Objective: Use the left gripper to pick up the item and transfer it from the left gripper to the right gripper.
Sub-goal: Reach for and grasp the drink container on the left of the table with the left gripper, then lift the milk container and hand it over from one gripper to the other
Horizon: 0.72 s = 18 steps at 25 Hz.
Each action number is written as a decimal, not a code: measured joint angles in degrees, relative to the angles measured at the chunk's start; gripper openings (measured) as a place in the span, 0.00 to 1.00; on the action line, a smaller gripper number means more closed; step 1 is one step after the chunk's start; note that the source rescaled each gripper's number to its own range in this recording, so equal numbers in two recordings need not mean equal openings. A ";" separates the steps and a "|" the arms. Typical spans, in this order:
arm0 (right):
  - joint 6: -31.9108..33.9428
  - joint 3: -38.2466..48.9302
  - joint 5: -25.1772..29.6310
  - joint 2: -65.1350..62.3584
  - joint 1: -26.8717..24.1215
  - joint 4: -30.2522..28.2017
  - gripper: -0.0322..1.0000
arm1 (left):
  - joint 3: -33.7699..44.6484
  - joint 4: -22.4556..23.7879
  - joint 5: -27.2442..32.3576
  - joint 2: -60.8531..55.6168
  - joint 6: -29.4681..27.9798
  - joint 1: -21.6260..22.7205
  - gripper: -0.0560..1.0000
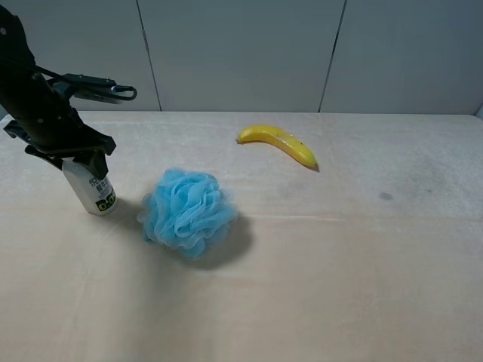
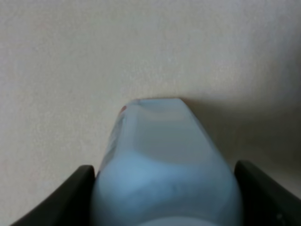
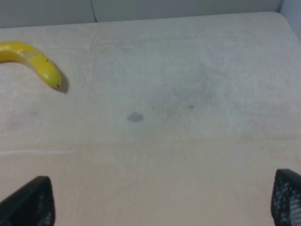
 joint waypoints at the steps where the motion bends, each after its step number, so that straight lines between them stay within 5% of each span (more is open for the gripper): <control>1: 0.00 0.00 0.00 0.00 0.00 0.00 1.00 | -0.12 0.20 0.06 -0.12 0.02 0.00 0.08; 8: 0.00 0.00 0.06 0.00 0.00 0.00 1.00 | -8.27 2.96 11.11 -2.76 0.07 0.00 0.08; 13: 0.00 0.00 0.06 0.00 0.00 0.00 1.00 | -15.60 2.49 21.31 -4.25 -0.05 0.00 0.08; 18: 0.00 0.00 0.06 0.00 0.00 0.00 1.00 | -19.24 -0.77 24.56 -5.38 -0.05 0.00 0.08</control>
